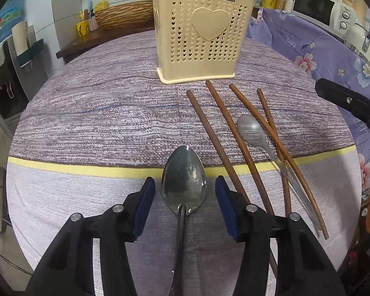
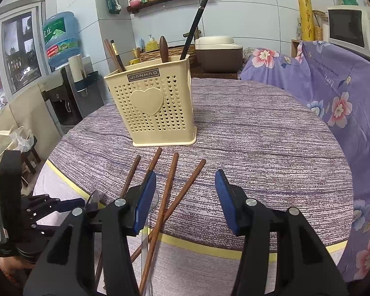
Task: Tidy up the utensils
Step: 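Grasp the steel spoon with the left tool, then grasp a brown chopstick with the right tool, then lift the steel spoon and chopstick and carry them over the basket with both tools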
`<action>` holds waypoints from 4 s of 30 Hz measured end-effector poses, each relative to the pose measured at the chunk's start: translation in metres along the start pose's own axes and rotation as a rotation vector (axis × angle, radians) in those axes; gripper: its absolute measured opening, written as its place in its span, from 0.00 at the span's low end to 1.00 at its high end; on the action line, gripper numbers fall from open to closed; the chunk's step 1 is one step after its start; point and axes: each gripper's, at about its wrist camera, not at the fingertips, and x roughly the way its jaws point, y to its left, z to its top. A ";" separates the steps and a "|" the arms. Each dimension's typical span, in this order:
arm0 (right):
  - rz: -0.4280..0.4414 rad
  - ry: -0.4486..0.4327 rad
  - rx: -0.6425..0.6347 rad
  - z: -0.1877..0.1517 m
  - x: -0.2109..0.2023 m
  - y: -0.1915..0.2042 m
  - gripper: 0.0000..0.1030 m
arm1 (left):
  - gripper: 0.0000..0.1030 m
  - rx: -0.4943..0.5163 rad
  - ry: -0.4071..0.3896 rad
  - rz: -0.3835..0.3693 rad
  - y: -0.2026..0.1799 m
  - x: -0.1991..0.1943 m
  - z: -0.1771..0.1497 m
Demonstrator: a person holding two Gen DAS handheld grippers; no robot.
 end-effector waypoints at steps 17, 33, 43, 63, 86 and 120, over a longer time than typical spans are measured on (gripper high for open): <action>0.096 0.232 -0.020 0.010 0.072 0.015 0.41 | 0.37 -0.056 -0.115 -0.039 0.004 -0.028 0.033; -0.016 0.313 -0.086 0.015 0.133 0.034 0.19 | 0.36 -0.102 -0.237 -0.034 0.017 -0.056 0.057; -0.028 0.304 -0.092 0.019 0.136 0.029 0.10 | 0.36 -0.111 -0.247 -0.033 0.020 -0.058 0.060; 0.106 0.049 -0.015 0.043 0.023 0.013 0.08 | 0.36 -0.135 -0.286 -0.039 0.027 -0.071 0.063; 0.180 -0.126 0.014 0.070 -0.070 -0.008 0.07 | 0.36 -0.155 -0.314 -0.073 0.028 -0.081 0.074; 0.076 -0.438 -0.118 0.268 -0.059 0.056 0.08 | 0.36 -0.151 -0.595 -0.039 0.017 -0.115 0.259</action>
